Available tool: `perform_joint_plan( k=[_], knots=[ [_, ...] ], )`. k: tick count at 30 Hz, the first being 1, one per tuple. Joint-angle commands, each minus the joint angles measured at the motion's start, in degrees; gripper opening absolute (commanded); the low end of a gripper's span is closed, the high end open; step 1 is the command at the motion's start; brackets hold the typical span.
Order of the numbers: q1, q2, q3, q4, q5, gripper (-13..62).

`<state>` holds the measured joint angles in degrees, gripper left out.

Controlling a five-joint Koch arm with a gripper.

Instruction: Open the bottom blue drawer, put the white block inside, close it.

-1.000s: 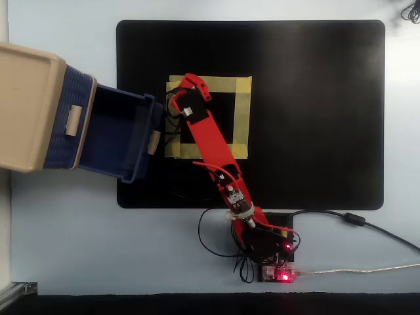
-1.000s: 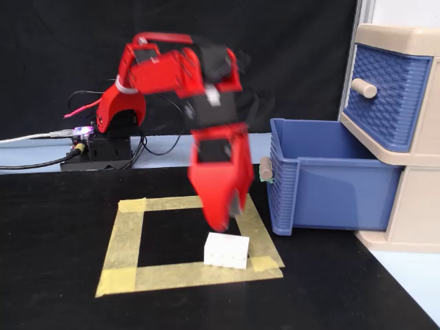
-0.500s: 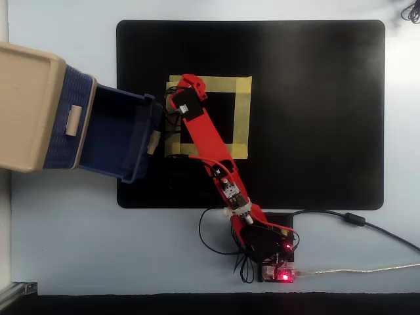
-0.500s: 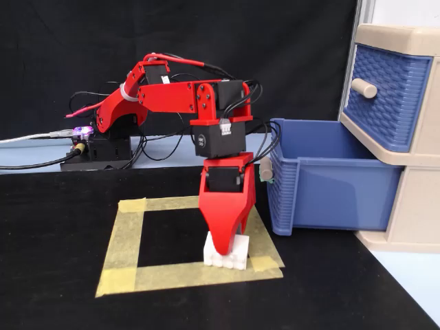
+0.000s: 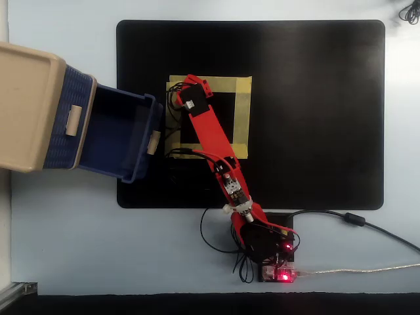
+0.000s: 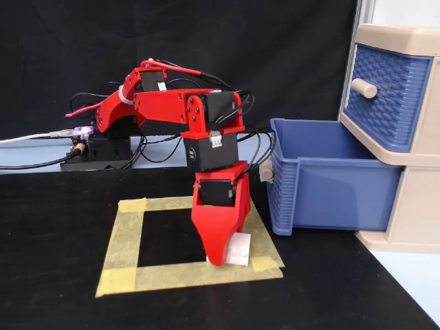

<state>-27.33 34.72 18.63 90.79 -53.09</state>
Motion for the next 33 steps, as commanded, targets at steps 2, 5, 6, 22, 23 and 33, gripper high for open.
perform_joint_plan(
  k=[2,5,6,22,23,33],
  knots=[
    [0.1,0.6,-0.7,-8.4,-7.6,-8.0],
    [1.0,0.4,-0.8,-9.7,-7.6,-8.0],
    [1.7,1.0,-0.8,-9.5,-7.5,-8.0],
    [-8.4,35.2,-1.0,7.2,-61.7,-8.0],
    [-11.1,35.3,-1.1,7.0,-67.1,-8.0],
    [-25.6,31.2,-2.2,3.1,-90.9,-7.6]
  ],
)
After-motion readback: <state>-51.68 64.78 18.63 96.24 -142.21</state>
